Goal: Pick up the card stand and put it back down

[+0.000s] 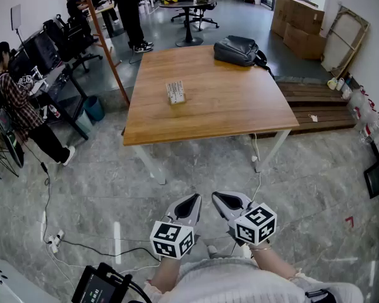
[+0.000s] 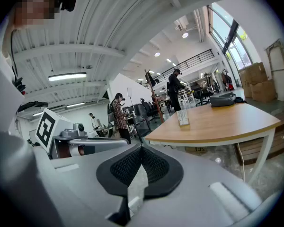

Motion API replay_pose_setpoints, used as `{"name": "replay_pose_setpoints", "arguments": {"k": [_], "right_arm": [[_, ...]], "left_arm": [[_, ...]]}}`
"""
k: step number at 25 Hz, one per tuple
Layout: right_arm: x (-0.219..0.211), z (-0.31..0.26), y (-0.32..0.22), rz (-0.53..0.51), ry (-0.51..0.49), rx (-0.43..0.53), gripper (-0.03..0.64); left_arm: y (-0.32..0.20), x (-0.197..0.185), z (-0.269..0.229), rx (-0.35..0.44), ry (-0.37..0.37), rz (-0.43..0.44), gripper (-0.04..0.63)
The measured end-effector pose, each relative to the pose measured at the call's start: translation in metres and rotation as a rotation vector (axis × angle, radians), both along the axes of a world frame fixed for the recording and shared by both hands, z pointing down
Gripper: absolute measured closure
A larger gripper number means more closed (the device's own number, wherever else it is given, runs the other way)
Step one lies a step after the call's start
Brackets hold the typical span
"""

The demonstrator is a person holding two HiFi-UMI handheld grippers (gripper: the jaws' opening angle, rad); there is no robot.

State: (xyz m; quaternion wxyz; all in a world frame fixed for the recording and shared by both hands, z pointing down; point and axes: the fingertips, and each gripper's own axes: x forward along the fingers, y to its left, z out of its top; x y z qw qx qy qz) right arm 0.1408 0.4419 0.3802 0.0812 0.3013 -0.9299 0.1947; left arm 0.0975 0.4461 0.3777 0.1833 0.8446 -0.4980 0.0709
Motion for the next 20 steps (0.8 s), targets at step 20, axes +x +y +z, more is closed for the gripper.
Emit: {"name": "replay_pose_setpoints", "arguments": {"k": [20], "right_arm": [[-0.071,-0.012,-0.202,0.024,-0.022,0.051,0.618]], "left_arm": [[-0.206,-0.068,-0.009,0.025,0.018,0.065,0.588]]}}
